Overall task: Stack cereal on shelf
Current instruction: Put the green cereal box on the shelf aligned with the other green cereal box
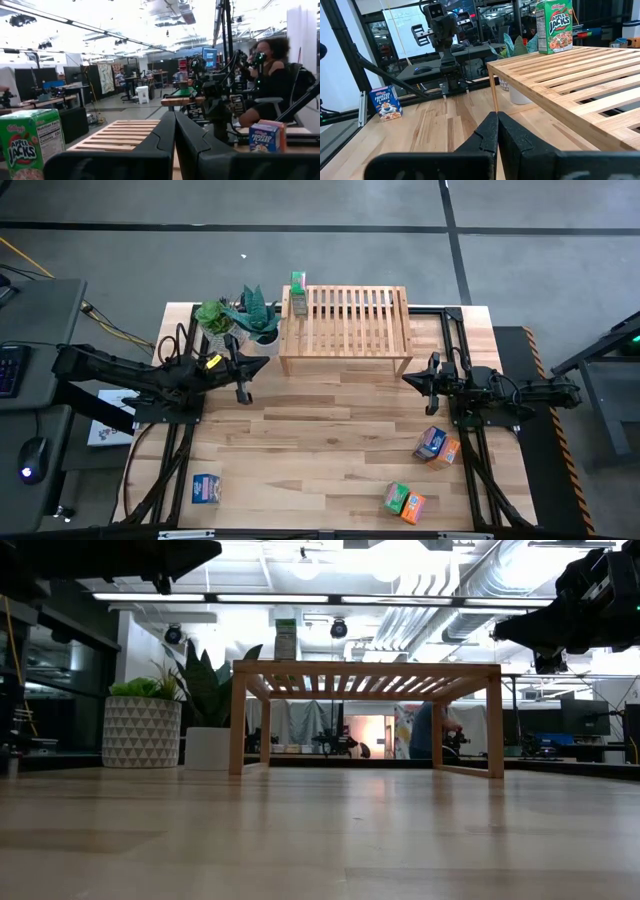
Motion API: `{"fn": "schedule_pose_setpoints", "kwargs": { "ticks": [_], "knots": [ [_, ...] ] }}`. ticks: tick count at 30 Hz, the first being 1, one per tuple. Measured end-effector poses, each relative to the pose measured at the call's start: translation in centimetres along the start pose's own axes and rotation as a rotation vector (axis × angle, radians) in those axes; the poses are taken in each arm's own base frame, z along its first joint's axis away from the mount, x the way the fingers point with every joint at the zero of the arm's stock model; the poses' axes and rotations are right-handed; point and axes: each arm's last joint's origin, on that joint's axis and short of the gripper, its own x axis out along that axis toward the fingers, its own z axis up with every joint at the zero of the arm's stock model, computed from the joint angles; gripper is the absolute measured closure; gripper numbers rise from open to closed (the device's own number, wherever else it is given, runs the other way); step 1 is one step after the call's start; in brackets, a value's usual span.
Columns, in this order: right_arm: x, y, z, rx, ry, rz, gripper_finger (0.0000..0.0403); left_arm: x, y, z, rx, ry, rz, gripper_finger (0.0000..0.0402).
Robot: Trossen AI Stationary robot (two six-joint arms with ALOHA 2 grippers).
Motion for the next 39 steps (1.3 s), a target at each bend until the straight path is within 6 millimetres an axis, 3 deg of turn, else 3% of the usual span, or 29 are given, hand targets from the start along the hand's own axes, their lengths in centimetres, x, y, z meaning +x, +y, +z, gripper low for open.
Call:
{"fn": "schedule_pose_setpoints", "kwargs": {
  "ticks": [12, 27, 39],
  "knots": [
    [0.0, 0.0, 0.0, 0.0, 0.0, 0.0, 0.0402, 0.0, -0.1, 0.0, 0.015, -0.006, -0.029, 0.0401],
    [0.0, 0.0, 0.0, 0.0, 0.0, 0.0, 0.0402, -3.6, 1.0, 2.3, -0.021, -0.057, -0.114, 0.0401],
    [0.0, 0.0, 0.0, 0.0, 0.0, 0.0, 0.0402, -3.8, 1.0, 2.2, -0.042, -0.047, -0.151, 0.0401]
  ]
}}
